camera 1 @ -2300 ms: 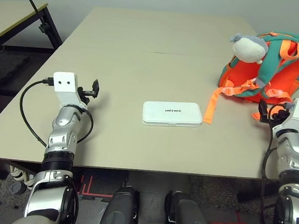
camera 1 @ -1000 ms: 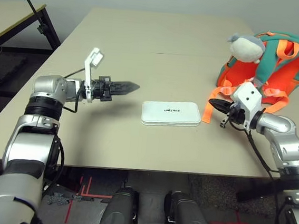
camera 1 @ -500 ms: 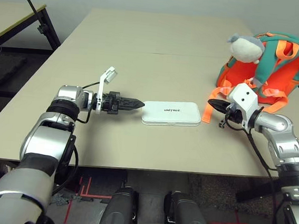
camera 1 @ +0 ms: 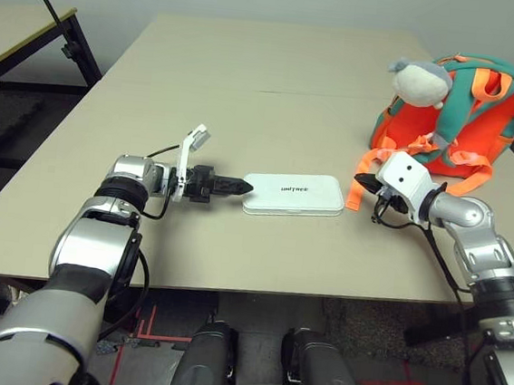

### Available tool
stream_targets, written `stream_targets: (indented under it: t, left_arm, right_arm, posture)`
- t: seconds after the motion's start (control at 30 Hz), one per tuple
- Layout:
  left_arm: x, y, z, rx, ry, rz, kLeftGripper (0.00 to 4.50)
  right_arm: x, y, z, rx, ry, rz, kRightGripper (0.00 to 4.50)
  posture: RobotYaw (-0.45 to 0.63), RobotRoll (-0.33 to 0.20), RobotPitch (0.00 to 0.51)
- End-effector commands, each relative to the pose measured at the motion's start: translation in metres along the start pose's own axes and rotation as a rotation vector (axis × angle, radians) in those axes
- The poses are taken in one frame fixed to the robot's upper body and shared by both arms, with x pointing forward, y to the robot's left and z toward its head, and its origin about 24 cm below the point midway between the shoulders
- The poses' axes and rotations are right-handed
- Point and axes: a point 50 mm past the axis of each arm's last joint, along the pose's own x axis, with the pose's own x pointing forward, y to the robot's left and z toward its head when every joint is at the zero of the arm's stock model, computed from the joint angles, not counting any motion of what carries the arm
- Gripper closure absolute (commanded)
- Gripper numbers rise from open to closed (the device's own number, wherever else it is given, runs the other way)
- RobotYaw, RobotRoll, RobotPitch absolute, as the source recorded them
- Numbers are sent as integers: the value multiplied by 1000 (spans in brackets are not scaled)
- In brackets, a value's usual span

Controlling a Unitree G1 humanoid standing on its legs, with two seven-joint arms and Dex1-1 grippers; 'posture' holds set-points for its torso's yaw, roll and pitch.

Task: Put the pencil case into the backpack and zip it.

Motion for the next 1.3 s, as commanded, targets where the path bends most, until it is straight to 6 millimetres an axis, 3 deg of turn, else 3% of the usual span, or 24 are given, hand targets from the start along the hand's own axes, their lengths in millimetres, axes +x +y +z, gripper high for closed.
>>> stream_targets:
  t: [0.03, 0.57, 0.93, 1.3]
  left_arm:
    - [1, 2, -9, -92, 24, -21, 0]
    - [7, 5, -16, -156, 35, 18, 0]
    - [9, 4, -14, -140, 42, 21, 0]
    - [8, 4, -15, -149, 42, 20, 0]
  right_arm:
    - [2, 1, 0, -39, 24, 34, 4453]
    - [12, 5, -4, -129, 102, 124, 4453]
    - [30, 10, -15, -200, 172, 156, 4453]
    - [55, 30, 2, -208, 85, 213, 4453]
  posture:
    - [5, 0, 53]
    - [1, 0, 61]
    - [4, 0, 60]
    - [5, 0, 59]
